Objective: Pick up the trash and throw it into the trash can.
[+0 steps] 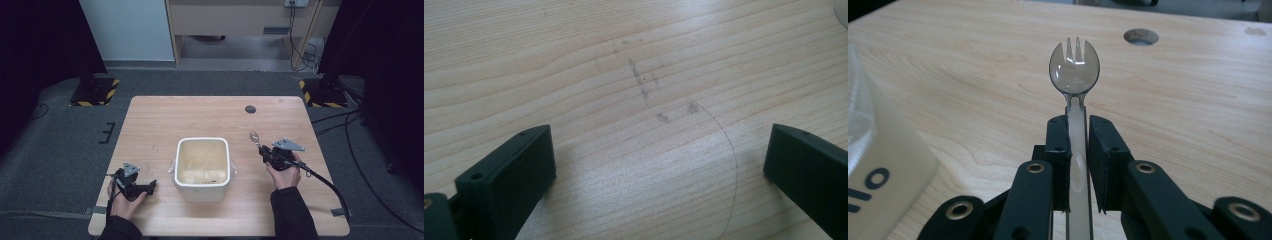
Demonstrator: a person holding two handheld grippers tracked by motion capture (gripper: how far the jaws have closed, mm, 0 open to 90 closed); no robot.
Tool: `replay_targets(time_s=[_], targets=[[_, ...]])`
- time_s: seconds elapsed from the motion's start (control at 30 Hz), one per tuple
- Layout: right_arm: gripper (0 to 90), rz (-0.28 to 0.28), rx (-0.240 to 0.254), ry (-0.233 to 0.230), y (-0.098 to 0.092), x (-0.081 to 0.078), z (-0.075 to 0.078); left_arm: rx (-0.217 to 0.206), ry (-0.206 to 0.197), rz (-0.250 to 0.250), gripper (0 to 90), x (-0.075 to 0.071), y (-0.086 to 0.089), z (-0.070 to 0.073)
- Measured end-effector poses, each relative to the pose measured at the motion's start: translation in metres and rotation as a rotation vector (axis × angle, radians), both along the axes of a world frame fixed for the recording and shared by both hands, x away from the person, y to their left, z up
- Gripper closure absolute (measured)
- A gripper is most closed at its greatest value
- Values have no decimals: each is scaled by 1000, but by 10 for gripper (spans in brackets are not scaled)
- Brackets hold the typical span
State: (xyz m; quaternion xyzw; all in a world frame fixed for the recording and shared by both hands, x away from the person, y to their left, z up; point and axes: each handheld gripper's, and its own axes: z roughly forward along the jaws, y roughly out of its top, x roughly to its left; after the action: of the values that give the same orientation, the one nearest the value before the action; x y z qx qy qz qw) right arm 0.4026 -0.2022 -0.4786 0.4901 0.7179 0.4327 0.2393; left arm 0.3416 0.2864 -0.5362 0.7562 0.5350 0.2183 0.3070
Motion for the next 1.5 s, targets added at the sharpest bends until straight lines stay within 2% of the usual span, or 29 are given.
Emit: replay_targets(time_s=[0.3,0.4,0.53,0.57,0.83,1.0,1.27,1.5], targets=[[796,-10,76,-69,-13,-8,23,0,0,0,0,0,0,0],[796,-18,122,-96,-19,-12,33,0,0,-2,0,0,0,0],[796,-23,148,-119,-24,-15,41,0,0,-3,0,0,0,0],[796,-26,169,-131,-27,-17,45,0,0,-3,0,0,0,0],[796,-16,209,-167,-30,-22,57,0,0,-3,0,0,0,0],[796,11,241,-199,-30,-27,67,0,0,-3,0,0,0,0],[796,38,271,-263,-29,-35,84,0,0,-3,0,0,0,0],[796,71,284,-293,-23,-42,94,0,0,-3,0,0,0,0]])
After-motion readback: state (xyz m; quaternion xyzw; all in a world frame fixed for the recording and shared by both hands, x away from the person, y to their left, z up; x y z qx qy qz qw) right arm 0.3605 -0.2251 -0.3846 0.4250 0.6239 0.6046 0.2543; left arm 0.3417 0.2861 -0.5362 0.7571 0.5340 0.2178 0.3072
